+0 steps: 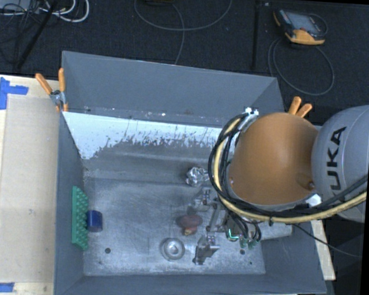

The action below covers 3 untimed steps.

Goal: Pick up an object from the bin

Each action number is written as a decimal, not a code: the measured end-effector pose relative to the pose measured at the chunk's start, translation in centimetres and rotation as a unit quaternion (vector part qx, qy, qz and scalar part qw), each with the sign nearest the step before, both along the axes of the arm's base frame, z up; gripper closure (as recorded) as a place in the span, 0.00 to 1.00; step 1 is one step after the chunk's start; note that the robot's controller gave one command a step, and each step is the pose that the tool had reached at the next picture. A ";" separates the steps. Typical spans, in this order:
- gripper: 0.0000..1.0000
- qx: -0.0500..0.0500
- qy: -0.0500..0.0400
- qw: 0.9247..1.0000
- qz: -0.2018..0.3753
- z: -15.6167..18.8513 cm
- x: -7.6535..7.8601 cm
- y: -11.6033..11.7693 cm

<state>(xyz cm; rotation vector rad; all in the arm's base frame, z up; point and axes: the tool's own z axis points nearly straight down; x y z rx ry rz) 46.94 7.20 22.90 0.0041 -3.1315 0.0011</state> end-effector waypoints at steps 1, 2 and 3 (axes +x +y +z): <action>0.00 0.000 -0.001 0.999 -0.043 -15.1 3.3 -2.1; 0.00 0.000 -0.008 0.999 -0.032 -15.7 1.5 1.1; 0.00 0.001 -0.007 0.996 0.085 -15.7 3.6 3.3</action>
Offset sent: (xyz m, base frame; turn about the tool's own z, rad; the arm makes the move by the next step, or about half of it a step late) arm 0.0346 -0.0211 -0.1457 0.0887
